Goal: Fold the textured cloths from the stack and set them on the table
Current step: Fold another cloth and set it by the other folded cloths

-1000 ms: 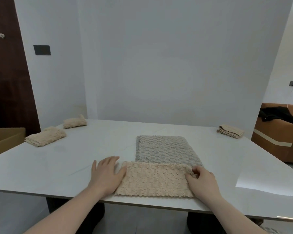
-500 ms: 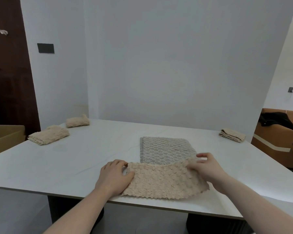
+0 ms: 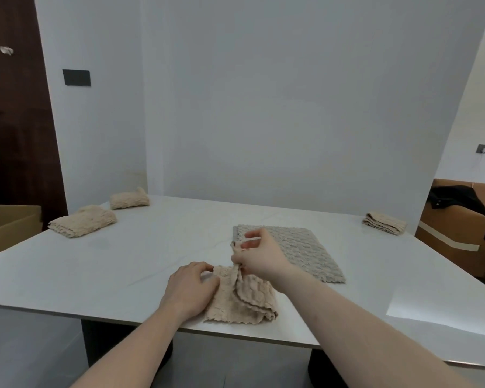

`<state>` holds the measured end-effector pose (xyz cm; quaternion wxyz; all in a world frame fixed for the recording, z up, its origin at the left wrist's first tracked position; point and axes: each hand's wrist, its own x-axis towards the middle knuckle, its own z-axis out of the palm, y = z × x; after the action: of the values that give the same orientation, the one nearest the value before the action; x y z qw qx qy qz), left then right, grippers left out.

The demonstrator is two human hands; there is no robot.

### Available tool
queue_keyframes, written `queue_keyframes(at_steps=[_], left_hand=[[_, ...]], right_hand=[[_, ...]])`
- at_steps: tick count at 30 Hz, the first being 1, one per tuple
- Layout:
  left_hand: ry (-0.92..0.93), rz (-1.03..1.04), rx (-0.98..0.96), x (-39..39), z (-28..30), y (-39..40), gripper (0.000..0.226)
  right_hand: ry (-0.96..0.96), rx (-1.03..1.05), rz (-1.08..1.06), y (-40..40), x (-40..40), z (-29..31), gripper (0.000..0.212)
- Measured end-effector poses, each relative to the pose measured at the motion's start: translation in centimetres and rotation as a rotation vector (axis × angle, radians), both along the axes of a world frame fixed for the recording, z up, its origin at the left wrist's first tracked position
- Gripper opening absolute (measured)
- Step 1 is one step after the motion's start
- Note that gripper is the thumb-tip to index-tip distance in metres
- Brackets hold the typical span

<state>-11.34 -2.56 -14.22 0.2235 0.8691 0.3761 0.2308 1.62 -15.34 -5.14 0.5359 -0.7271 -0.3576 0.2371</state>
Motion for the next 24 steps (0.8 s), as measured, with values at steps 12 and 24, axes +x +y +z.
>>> queue_keyframes(at_steps=[12, 24], left_hand=[[-0.192, 0.026, -0.153, 0.1, 0.2, 0.2, 0.016], [-0.222, 0.007, -0.134, 0.1, 0.4, -0.5, 0.035]], right_hand=[[-0.424, 0.084, -0.147, -4.2, 2.3, -4.2, 0.027], [-0.529, -0.147, -0.238, -6.4, 4.5, -8.9, 0.030]])
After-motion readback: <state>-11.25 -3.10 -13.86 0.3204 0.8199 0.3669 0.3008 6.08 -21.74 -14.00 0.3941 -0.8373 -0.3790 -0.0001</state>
